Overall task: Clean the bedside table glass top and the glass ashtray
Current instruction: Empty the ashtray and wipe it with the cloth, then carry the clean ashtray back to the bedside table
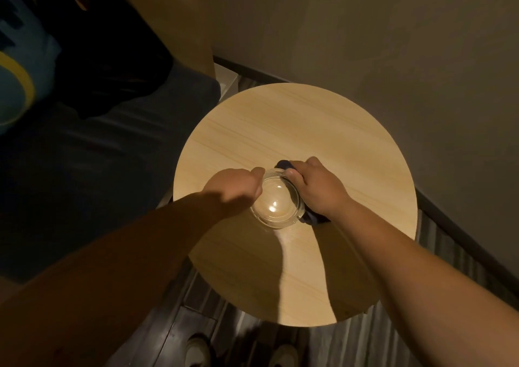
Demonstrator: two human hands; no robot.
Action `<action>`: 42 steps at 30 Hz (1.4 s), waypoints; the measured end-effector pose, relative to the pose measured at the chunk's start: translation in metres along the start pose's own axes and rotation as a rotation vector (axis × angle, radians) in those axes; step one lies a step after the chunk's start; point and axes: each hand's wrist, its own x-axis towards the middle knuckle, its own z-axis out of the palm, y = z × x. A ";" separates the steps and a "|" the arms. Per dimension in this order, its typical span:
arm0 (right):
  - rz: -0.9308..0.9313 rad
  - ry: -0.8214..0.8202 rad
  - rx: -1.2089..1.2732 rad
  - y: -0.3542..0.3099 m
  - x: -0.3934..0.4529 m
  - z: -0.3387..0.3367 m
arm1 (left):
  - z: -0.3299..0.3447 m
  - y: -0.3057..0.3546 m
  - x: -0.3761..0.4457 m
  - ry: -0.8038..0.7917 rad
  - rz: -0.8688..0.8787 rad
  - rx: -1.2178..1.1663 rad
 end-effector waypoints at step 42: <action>-0.141 0.078 -0.190 0.003 -0.105 0.005 | 0.009 0.003 -0.065 0.033 -0.053 -0.309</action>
